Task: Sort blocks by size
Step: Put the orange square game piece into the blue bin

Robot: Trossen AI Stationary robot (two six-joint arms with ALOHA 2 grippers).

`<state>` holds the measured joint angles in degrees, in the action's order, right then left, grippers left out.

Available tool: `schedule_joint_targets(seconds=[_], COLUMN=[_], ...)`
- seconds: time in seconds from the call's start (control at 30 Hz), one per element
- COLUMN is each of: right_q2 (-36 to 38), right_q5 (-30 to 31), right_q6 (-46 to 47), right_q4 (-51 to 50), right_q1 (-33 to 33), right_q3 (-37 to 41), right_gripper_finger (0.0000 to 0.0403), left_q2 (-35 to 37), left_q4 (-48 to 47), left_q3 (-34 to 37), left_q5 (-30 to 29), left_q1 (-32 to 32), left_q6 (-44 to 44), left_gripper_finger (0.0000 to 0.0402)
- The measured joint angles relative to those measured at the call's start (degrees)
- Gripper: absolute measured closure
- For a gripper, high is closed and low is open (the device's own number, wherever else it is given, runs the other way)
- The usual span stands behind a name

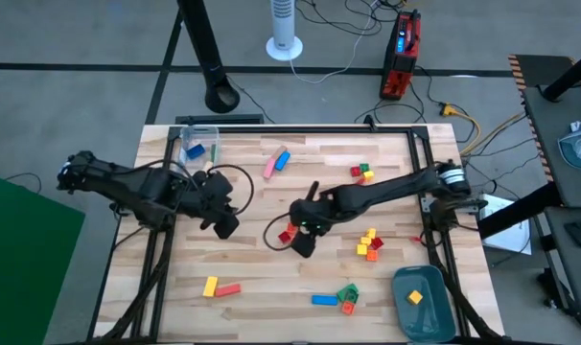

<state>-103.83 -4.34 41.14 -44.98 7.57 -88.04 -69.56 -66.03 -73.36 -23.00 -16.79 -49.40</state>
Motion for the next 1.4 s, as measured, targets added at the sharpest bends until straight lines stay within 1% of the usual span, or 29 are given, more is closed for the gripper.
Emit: schedule_joint_targets(seconds=[0.07, 0.33, 0.53, 0.63, 0.7, 0.8, 0.9, 1.13, 1.27, 1.4], right_q2=[-2.8, -11.8, -18.0, -20.6, -22.0, -23.3, -23.8, -23.9, -21.8, -14.9], right_q5=[0.0, 1.6, 1.7, 2.9, 3.2, 3.4, 3.5, 3.8, 2.0, -0.5], right_q6=[-0.1, -2.3, -4.2, -4.4, -4.4, -4.2, -4.3, -4.9, -5.2, -6.4], right_q4=[-2.2, -2.8, -4.4, -5.2, -5.8, -7.3, -8.3, -9.5, -13.2, -21.3], right_q1=[0.0, -0.1, -0.1, -0.1, -0.1, -0.1, -0.1, -0.1, 0.0, 0.4], right_q3=[-2.1, -6.5, -10.3, -12.5, -13.4, -14.8, -15.4, -15.7, -15.5, -15.5], right_gripper_finger=[0.0145, 0.0152, 0.0149, 0.0148, 0.0154, 0.0175, 0.0208, 0.0316, 0.0319, 0.0319], left_q2=[0.4, 2.6, 4.4, 4.9, 4.9, 4.6, 4.1, 3.1, 2.9, 2.9], left_q4=[-0.1, -1.8, -2.0, -2.0, -2.0, -2.0, -2.0, -2.0, -2.0, -1.9], left_q3=[0.0, 0.0, 0.0, 0.0, 0.0, 0.0, 0.0, 0.0, 0.0, 0.0], left_q5=[-0.2, -0.6, -2.4, -3.8, -4.9, -5.7, -6.2, -8.6, -9.1, -9.4], left_q1=[-0.6, -2.3, -2.4, -2.4, -2.4, -2.4, -2.4, -2.4, -2.4, -2.4], left_q6=[-0.8, -2.8, -2.8, -2.9, -3.0, -3.0, -3.0, -3.2, -2.9, -2.2], left_gripper_finger=[0.0254, 0.0254, 0.0254, 0.0254, 0.0254, 0.0254, 0.0254, 0.0254, 0.0254, 0.0254])
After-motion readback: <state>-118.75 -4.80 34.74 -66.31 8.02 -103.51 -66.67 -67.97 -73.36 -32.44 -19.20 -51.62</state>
